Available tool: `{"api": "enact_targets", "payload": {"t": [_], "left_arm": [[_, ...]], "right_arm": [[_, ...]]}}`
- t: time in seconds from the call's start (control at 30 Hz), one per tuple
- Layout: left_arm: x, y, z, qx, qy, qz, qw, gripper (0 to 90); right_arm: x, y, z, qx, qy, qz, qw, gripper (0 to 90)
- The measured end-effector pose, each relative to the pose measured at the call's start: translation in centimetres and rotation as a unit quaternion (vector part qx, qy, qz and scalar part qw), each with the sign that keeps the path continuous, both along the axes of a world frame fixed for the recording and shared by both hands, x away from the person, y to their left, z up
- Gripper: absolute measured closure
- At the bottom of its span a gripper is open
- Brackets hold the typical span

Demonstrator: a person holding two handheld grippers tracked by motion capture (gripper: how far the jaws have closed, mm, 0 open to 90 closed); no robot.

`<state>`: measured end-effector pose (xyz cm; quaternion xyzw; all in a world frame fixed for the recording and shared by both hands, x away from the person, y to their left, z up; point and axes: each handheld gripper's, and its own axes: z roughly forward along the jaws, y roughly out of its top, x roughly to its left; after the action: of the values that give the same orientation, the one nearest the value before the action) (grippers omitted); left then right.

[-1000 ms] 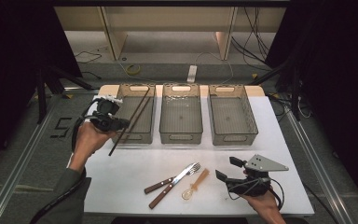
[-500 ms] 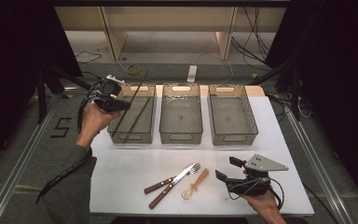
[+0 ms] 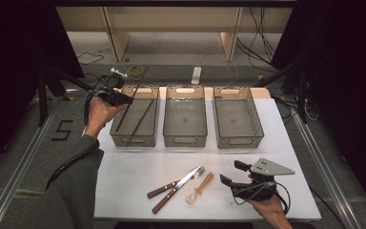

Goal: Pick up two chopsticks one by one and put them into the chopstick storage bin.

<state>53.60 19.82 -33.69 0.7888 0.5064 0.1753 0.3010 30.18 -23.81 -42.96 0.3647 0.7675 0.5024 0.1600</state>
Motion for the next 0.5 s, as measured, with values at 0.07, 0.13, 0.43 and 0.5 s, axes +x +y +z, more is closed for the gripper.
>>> {"api": "enact_targets", "payload": {"t": [0.07,0.13,0.43,0.5], "left_arm": [[0.4,0.1,-0.2,0.002,0.003,0.003,1.0,84.4],[0.6,0.2,-0.5,0.002,0.004,0.003,1.0,84.4],[1.7,0.0,-1.8,0.003,0.007,0.009,0.9999,84.3],[1.8,-0.1,-2.1,0.0,0.007,0.009,0.9999,84.3]], "right_arm": [[0.0,0.0,0.0,0.001,0.0,0.001,1.0,26.9],[0.0,0.0,0.0,0.001,0.0,0.0,1.0,26.9],[0.0,0.0,0.0,0.003,0.001,0.003,1.0,26.9],[0.0,-0.1,0.0,0.004,0.002,0.002,1.0,26.9]]}}
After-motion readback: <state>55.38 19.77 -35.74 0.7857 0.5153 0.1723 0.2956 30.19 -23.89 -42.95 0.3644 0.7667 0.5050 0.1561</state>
